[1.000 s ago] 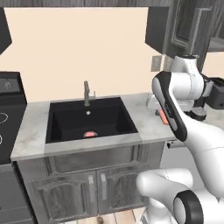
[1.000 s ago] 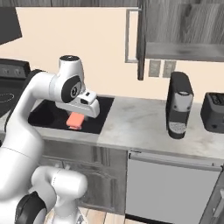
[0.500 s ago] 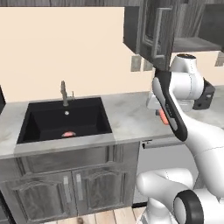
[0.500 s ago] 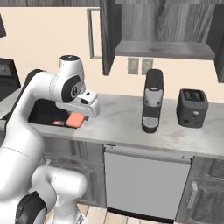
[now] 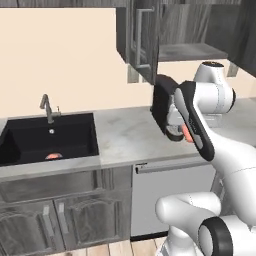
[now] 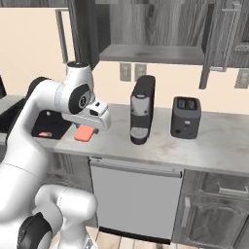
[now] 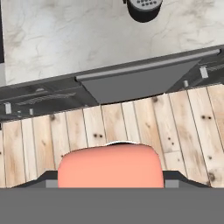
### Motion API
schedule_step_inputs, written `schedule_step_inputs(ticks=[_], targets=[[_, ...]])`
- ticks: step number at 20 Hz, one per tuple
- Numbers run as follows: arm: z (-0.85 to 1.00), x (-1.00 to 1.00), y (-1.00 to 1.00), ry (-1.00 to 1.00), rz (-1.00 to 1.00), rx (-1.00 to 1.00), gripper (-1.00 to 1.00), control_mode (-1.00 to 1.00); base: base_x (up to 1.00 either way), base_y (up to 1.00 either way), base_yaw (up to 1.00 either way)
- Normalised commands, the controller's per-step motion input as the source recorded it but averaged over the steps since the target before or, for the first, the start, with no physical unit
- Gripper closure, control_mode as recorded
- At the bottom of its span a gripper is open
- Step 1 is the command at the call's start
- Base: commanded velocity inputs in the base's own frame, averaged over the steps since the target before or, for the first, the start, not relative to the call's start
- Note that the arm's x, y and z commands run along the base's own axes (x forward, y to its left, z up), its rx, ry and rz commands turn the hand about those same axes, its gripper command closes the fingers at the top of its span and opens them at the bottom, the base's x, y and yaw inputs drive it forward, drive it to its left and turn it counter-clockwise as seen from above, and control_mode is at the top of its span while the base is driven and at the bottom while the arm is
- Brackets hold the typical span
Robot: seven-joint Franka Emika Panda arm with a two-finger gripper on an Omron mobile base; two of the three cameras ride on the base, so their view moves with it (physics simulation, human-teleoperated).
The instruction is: Pick up the bar soap and bar soap from the sink, and place them back in the cabinet, and close the cabinet doors.
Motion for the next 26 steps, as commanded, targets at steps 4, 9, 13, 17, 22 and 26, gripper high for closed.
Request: schedule_step_inputs(ticks=[4,9,13,17,22,26], targets=[[0.00,0.00,0.00,0.00,0.00,0.00,1.00,1.00,0.00,-0.56,0.00],[0.00,0.00,0.00,0.00,0.00,0.00,1.00,1.00,0.01,-0.41,0.01],[0.00,0.00,0.00,0.00,0.00,0.00,1.00,1.00,0.13,-0.22,0.04],[0.00,0.00,0.00,0.00,0.00,0.00,1.00,1.00,0.29,-0.09,0.00],[0.00,0.00,0.00,0.00,0.00,0.00,1.00,1.00,0.42,-0.23,0.00],[0.00,0.00,0.00,0.00,0.00,0.00,1.00,1.00,0.36,-0.35,-0.01]])
